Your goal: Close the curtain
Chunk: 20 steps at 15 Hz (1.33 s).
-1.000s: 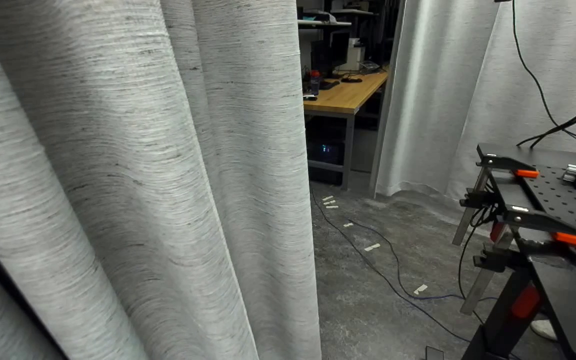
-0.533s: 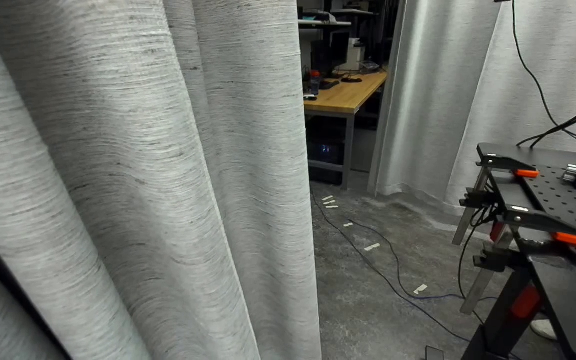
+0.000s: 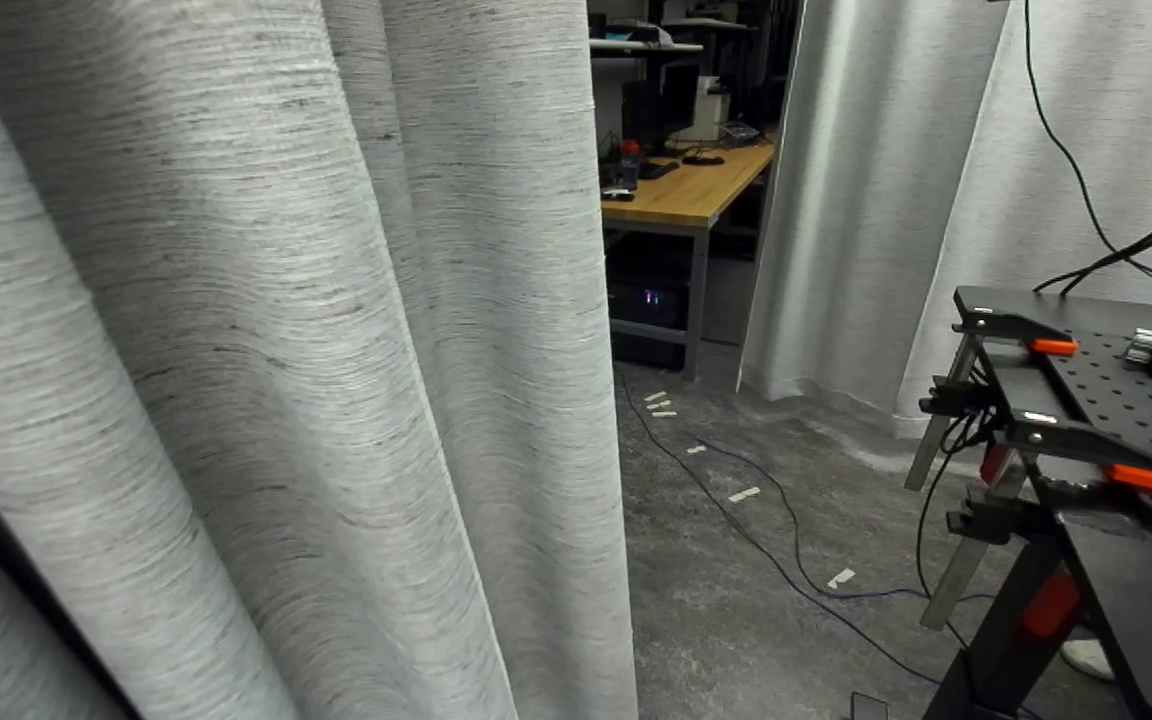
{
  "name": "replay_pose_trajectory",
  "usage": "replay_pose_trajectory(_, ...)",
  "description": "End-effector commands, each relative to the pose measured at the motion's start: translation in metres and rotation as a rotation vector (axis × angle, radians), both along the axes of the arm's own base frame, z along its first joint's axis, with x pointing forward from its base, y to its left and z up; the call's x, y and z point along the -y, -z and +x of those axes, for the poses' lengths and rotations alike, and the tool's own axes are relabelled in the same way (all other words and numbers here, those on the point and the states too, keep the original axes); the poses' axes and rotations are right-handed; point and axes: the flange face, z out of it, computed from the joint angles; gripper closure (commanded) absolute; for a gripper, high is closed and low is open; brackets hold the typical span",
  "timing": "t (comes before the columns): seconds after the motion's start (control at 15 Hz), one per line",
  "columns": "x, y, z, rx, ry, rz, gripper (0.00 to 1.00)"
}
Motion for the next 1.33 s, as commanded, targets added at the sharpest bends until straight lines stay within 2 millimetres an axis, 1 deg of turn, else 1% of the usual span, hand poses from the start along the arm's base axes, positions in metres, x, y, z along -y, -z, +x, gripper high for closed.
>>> replay_pose_trajectory(0.0, -0.010, -0.006, 0.013, 0.039, -0.004, 0.039, 0.00)
replay_pose_trajectory(0.13, -0.011, -0.006, 0.024, 0.066, 0.004, 0.040, 0.00)
replay_pose_trajectory(0.33, -0.009, -0.010, 0.047, 0.124, 0.023, 0.033, 0.00)
replay_pose_trajectory(0.87, 0.004, -0.024, 0.122, 0.219, 0.031, 0.028, 0.00)
replay_pose_trajectory(1.07, 0.012, -0.030, 0.147, 0.236, -0.002, 0.034, 0.00)
replay_pose_trajectory(1.2, 0.017, -0.032, 0.164, 0.231, -0.061, 0.055, 0.00)
replay_pose_trajectory(1.27, 0.012, -0.033, 0.168, 0.236, -0.110, 0.074, 0.00)
